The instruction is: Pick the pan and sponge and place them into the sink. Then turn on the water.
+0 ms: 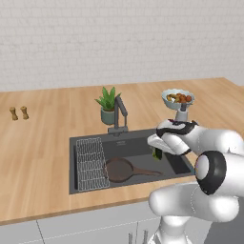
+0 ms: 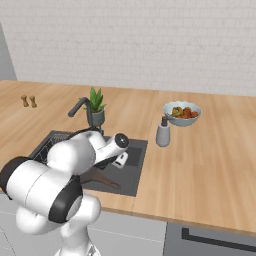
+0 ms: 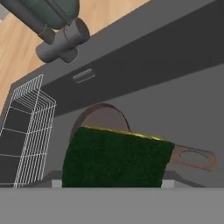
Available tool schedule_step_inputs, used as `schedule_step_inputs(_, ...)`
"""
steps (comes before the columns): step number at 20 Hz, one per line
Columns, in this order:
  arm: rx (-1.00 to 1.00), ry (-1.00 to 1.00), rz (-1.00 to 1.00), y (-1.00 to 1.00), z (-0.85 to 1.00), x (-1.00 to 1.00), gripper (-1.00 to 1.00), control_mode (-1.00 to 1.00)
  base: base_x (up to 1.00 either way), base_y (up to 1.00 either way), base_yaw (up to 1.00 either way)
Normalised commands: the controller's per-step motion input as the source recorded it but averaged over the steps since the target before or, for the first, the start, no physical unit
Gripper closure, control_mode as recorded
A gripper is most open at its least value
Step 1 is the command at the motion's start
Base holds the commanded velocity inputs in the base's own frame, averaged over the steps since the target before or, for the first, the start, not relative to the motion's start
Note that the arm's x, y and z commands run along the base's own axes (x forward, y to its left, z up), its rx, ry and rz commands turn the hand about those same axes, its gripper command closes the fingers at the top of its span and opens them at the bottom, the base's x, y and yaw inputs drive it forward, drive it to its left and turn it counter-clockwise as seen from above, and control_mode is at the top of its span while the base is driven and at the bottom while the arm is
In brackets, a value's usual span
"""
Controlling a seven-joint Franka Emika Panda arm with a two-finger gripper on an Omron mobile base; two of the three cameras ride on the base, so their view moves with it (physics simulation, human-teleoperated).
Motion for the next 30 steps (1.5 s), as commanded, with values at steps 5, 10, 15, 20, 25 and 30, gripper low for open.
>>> schedule_step_inputs(5, 0.01, 0.00, 0.06, 0.29, -0.45, 0.28, 1.00, -1.00, 0.00, 0.00, 0.00)
schedule_step_inputs(10, 0.00, 0.00, 0.05, 0.38, -0.43, 0.12, 1.00, -1.00, 0.00, 0.00, 0.00)
schedule_step_inputs(15, 0.00, 0.00, 0.03, 0.55, -0.35, 0.04, 1.00, -1.00, 0.00, 0.00, 0.00)
schedule_step_inputs(20, 0.01, 0.00, 0.04, 0.34, -0.29, 0.03, 1.00, -1.00, 0.00, 0.00, 0.00)
schedule_step_inputs(25, 0.05, 0.00, 0.06, 0.02, -0.18, 0.09, 1.00, -1.00, 0.00, 0.00, 0.00)
schedule_step_inputs(30, 0.07, 0.00, 0.06, 0.00, -0.09, 0.09, 1.00, -1.00, 0.00, 0.00, 0.00)
